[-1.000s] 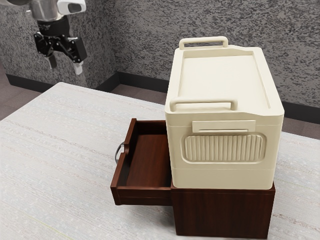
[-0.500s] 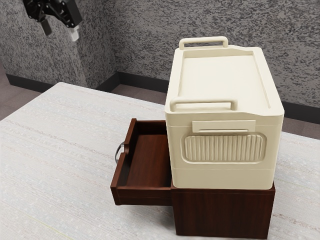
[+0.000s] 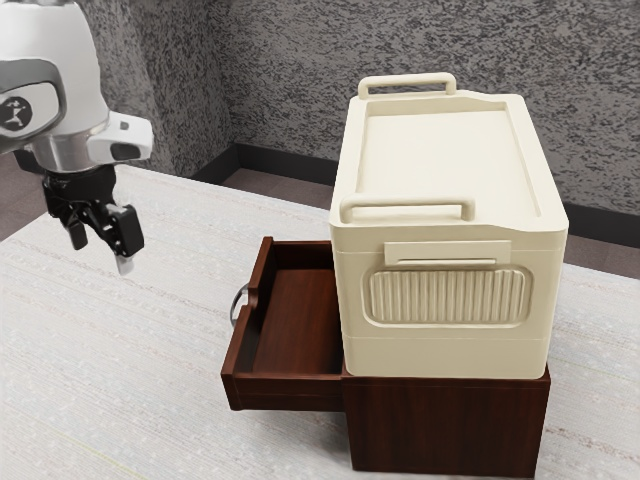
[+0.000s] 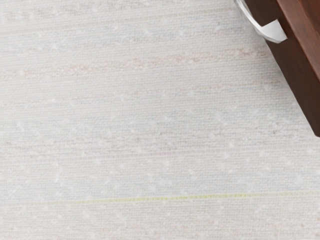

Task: Push the drawer handle with one arm to close the drawer

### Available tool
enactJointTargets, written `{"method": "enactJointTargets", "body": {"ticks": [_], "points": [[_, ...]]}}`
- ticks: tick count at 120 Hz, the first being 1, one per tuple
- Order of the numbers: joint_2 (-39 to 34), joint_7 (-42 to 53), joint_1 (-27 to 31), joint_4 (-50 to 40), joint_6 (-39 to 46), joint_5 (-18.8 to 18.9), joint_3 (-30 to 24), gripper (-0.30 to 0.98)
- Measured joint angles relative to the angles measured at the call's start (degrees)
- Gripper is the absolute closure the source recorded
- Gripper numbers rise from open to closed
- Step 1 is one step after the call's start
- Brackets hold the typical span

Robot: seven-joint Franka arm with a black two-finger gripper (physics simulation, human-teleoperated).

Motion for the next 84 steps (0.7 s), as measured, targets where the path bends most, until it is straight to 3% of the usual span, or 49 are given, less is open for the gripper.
{"method": "enactJointTargets", "body": {"ticks": [31, 84], "points": [[1.69, 10.10, 0.04, -12.22, 17.23, 0.38, 0.14, 0.00], [13.75, 35.17, -0.29, -12.35, 34.50, -0.03, -0.26, 0.08]]}}
